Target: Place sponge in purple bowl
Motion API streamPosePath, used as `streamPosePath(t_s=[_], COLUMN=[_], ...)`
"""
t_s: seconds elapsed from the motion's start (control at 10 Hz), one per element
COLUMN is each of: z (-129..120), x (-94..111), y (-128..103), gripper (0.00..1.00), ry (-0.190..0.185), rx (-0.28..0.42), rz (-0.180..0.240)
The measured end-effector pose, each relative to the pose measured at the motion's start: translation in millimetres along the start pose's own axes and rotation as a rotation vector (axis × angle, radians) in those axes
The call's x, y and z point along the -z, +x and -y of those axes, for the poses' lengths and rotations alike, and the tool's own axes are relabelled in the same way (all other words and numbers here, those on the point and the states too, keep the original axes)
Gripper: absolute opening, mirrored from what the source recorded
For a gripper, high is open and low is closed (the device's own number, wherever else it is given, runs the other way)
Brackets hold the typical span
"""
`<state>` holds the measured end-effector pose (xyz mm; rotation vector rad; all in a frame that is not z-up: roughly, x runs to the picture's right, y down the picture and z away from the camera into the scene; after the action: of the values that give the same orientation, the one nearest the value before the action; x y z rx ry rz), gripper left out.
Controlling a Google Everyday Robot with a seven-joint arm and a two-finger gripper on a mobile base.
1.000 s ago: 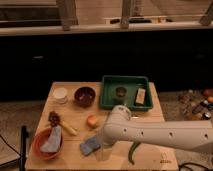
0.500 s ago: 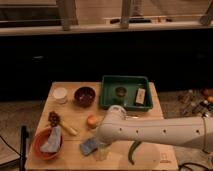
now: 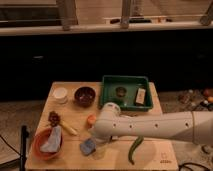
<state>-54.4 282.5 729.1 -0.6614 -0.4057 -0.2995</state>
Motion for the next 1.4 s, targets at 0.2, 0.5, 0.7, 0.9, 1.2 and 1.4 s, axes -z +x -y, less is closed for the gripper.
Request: streamPosePath(t_s=[0.2, 0.5, 0.7, 0.9, 1.2, 1.4], z=[1, 3, 5, 8, 12, 13], x=[-5, -18, -25, -31, -39, -40], y=[1, 4, 5, 8, 9, 12], gripper=[0.8, 0.8, 0.8, 0.8, 0.62, 0.41], ry=[-0.013, -0.033, -0.045, -0.056, -0.07, -0.072], rx=[-0.002, -0.01, -0.011, -0.014, -0.009, -0.007], rz=[0.002, 0.01, 0.013, 0.014, 0.02, 0.022])
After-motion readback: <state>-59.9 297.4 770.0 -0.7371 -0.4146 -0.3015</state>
